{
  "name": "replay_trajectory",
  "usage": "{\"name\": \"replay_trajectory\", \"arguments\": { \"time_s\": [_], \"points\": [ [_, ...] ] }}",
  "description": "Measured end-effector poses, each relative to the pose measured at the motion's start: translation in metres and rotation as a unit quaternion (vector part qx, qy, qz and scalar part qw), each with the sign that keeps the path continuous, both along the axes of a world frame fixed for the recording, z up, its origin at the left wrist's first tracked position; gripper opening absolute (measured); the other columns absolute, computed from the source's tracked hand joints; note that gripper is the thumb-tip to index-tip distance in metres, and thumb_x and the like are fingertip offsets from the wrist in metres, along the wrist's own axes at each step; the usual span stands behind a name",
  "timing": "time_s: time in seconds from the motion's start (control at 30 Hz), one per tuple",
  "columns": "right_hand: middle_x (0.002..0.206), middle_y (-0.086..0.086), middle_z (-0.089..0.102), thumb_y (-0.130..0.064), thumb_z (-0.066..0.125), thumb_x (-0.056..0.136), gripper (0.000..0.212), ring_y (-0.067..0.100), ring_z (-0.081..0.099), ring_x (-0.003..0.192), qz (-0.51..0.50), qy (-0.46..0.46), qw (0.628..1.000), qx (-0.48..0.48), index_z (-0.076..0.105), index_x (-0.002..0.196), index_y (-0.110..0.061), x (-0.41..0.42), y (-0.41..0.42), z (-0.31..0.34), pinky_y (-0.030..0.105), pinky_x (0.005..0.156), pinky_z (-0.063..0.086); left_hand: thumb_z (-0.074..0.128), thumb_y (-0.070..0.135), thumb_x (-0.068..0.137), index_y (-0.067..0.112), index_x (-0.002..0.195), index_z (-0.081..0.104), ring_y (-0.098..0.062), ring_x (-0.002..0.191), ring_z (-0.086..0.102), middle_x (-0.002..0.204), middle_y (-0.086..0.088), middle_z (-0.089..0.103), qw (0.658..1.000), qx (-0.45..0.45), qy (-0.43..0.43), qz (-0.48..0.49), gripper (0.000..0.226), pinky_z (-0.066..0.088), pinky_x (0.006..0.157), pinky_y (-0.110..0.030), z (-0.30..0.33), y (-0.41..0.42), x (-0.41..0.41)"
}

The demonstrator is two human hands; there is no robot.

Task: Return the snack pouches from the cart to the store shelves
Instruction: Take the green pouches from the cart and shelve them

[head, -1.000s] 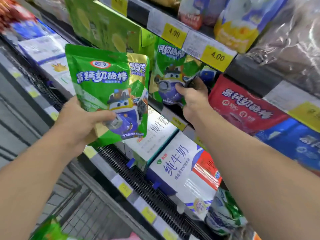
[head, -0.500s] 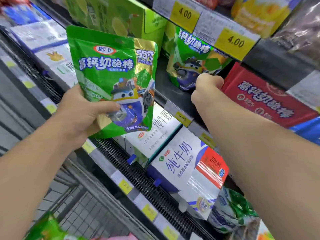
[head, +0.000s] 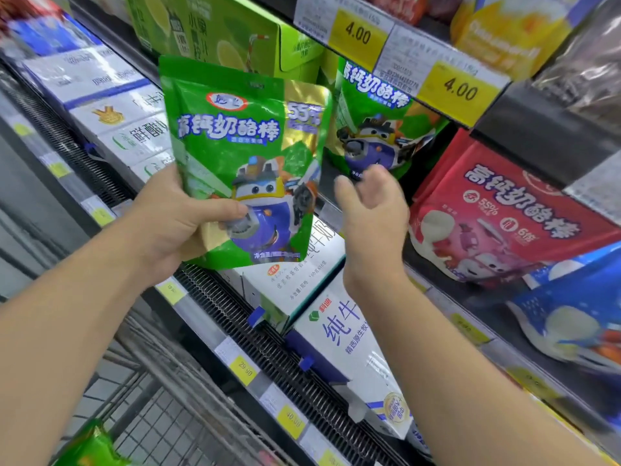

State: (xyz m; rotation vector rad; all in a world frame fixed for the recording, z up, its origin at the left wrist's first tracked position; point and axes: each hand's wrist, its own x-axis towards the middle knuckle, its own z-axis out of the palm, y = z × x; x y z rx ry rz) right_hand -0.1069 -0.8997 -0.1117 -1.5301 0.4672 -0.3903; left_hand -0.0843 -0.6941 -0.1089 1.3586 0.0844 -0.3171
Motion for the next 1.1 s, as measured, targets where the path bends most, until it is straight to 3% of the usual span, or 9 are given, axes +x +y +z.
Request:
{"name": "replay_trajectory", "arguments": {
  "time_s": [0.1, 0.3, 0.47, 0.57, 0.63, 0.73, 0.87, 0.97, 1.1],
  "points": [
    [0.119, 0.012, 0.071, -0.014, 0.078, 0.084, 0.043, 0.026, 0.069, 0.111, 0.153, 0.019, 0.986, 0.064, 0.061, 0.122, -0.005, -0.006, -0.001, -0.002, 0.040, 0.095, 0.057, 0.079, -0.014, 0.061, 0.005, 0.125, 0.065, -0.027, 0.091, 0.078, 0.108, -0.014, 0.078, 0.998, 0.009, -0.008, -0.066, 0.068, 0.062, 0.070, -0.036, 0.004, -0.029, 0.014],
    [0.109, 0.024, 0.070, 0.013, 0.077, 0.069, 0.049, 0.039, 0.069, 0.102, 0.044, -0.019, 0.998, -0.031, 0.059, 0.112, 0.002, 0.028, -0.042, -0.004, 0.056, 0.086, 0.058, 0.096, -0.002, 0.053, 0.018, 0.112, 0.062, -0.010, 0.094, 0.075, 0.104, 0.001, 0.077, 0.975, 0.190, -0.112, -0.037, 0.071, 0.063, 0.086, -0.036, 0.017, -0.081, 0.064],
    [0.102, 0.007, 0.069, 0.002, 0.079, 0.067, 0.045, 0.027, 0.067, 0.097, -0.062, -0.030, 0.987, -0.142, 0.059, 0.106, -0.007, 0.061, -0.047, -0.004, 0.043, 0.091, 0.055, 0.098, 0.013, 0.056, 0.011, 0.128, 0.054, -0.017, 0.106, 0.068, 0.119, 0.000, 0.069, 0.933, 0.312, -0.181, -0.004, 0.085, 0.059, 0.092, -0.031, 0.027, -0.113, 0.095],
    [0.083, -0.018, 0.058, 0.004, 0.071, 0.069, 0.043, -0.001, 0.058, 0.077, -0.116, -0.055, 0.975, -0.179, 0.060, 0.107, -0.010, 0.077, -0.053, -0.004, 0.002, 0.075, 0.045, 0.093, 0.016, 0.065, 0.010, 0.137, 0.047, -0.013, 0.104, 0.057, 0.122, 0.000, 0.061, 0.912, 0.348, -0.219, -0.001, 0.086, 0.048, 0.077, -0.002, 0.030, -0.127, 0.100],
    [0.084, -0.024, 0.052, 0.005, 0.073, 0.070, 0.050, -0.014, 0.055, 0.073, -0.111, -0.054, 0.975, -0.186, 0.057, 0.114, -0.011, 0.075, -0.055, -0.009, -0.006, 0.068, 0.036, 0.093, 0.017, 0.065, 0.012, 0.139, 0.043, -0.018, 0.112, 0.057, 0.129, -0.004, 0.059, 0.903, 0.372, -0.214, 0.001, 0.089, 0.051, 0.095, -0.020, 0.026, -0.132, 0.105],
    [0.110, -0.011, 0.058, 0.000, 0.083, 0.067, 0.073, -0.001, 0.059, 0.098, -0.050, -0.012, 0.983, -0.178, 0.049, 0.131, -0.011, 0.060, -0.058, -0.027, 0.008, 0.086, 0.042, 0.097, 0.010, 0.059, 0.012, 0.138, 0.039, -0.024, 0.119, 0.057, 0.135, -0.008, 0.056, 0.909, 0.387, -0.153, -0.015, 0.098, 0.050, 0.103, -0.039, 0.016, -0.136, 0.102],
    [0.091, -0.019, 0.057, -0.003, 0.090, 0.060, 0.070, 0.008, 0.059, 0.088, -0.037, 0.048, 0.977, -0.203, 0.057, 0.122, -0.013, 0.060, -0.064, -0.037, 0.000, 0.076, 0.043, 0.098, 0.011, 0.059, 0.013, 0.141, 0.037, -0.024, 0.115, 0.056, 0.138, -0.007, 0.056, 0.907, 0.397, -0.136, -0.032, 0.102, 0.047, 0.089, -0.031, 0.000, -0.133, 0.095],
    [0.091, -0.015, 0.060, -0.007, 0.092, 0.058, 0.069, 0.013, 0.064, 0.094, -0.035, 0.081, 0.976, -0.200, 0.061, 0.118, -0.016, 0.065, -0.064, -0.034, 0.022, 0.085, 0.050, 0.100, 0.015, 0.055, 0.014, 0.145, 0.035, -0.025, 0.118, 0.057, 0.141, -0.007, 0.056, 0.905, 0.403, -0.136, -0.033, 0.111, 0.051, 0.095, -0.037, -0.003, -0.129, 0.093],
    [0.104, -0.004, 0.069, -0.011, 0.091, 0.061, 0.064, 0.017, 0.067, 0.098, -0.033, 0.046, 0.981, -0.187, 0.061, 0.117, -0.014, 0.059, -0.062, -0.036, 0.032, 0.091, 0.055, 0.101, 0.021, 0.053, 0.013, 0.138, 0.041, -0.023, 0.112, 0.057, 0.135, -0.004, 0.059, 0.899, 0.413, -0.142, -0.028, 0.105, 0.049, 0.090, -0.035, -0.005, -0.125, 0.092]
  ]
}}
